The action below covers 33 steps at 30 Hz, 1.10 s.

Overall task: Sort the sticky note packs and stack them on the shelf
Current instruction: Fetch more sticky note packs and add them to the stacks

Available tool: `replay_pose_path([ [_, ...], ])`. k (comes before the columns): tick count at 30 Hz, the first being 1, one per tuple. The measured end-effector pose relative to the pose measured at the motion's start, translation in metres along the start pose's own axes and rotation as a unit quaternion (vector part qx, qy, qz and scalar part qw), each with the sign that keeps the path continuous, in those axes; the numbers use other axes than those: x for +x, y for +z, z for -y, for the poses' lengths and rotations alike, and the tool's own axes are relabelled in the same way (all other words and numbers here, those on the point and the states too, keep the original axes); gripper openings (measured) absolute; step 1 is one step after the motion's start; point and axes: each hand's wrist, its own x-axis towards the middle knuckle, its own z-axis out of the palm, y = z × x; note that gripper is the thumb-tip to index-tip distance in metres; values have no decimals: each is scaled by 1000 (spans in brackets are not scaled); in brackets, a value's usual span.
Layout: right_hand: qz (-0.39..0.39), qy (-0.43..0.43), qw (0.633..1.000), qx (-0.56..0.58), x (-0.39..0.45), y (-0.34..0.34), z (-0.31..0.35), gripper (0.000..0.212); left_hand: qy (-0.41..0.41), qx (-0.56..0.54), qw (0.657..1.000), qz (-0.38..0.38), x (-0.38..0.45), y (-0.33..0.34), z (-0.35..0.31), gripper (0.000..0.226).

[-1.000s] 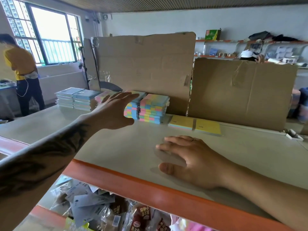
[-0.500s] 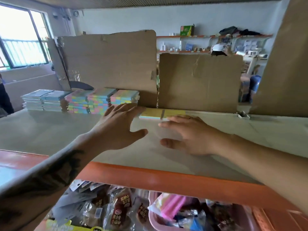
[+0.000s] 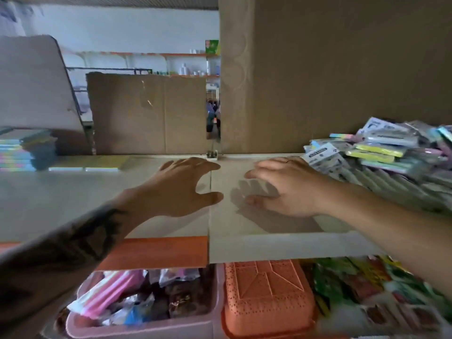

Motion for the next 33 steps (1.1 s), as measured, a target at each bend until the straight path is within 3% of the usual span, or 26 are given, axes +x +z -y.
replay_pose_path([
  [9, -94, 54, 994, -2, -40, -9, -130, 61, 12, -32, 999, 24, 91, 23, -115, 81],
  [10, -100, 48, 994, 7, -37, -11, -132, 58, 8, -38, 999, 26, 100, 22, -120, 81],
  [14, -111, 29, 993, 18, -23, -20, -136, 34, 24, -67, 997, 38, 133, 18, -141, 45],
  [17, -88, 2, 990, -113, -10, -25, -139, 30, 20, -96, 994, 54, 148, 21, -147, 58],
  [20, -5, 41, 988, -148, -3, -29, -137, 21, 6, -133, 986, 104, 157, 24, -147, 61],
  [22, 31, 58, 987, -146, 0, -30, -137, 23, -3, -139, 982, 130, 164, 26, -144, 66],
  [26, 23, 58, 989, -131, 6, -30, -137, 31, -23, -162, 979, 124, 168, 28, -138, 79],
  [33, -13, 55, 998, -24, 12, -32, -142, 29, -48, -197, 973, 112, 167, 31, -126, 67],
])
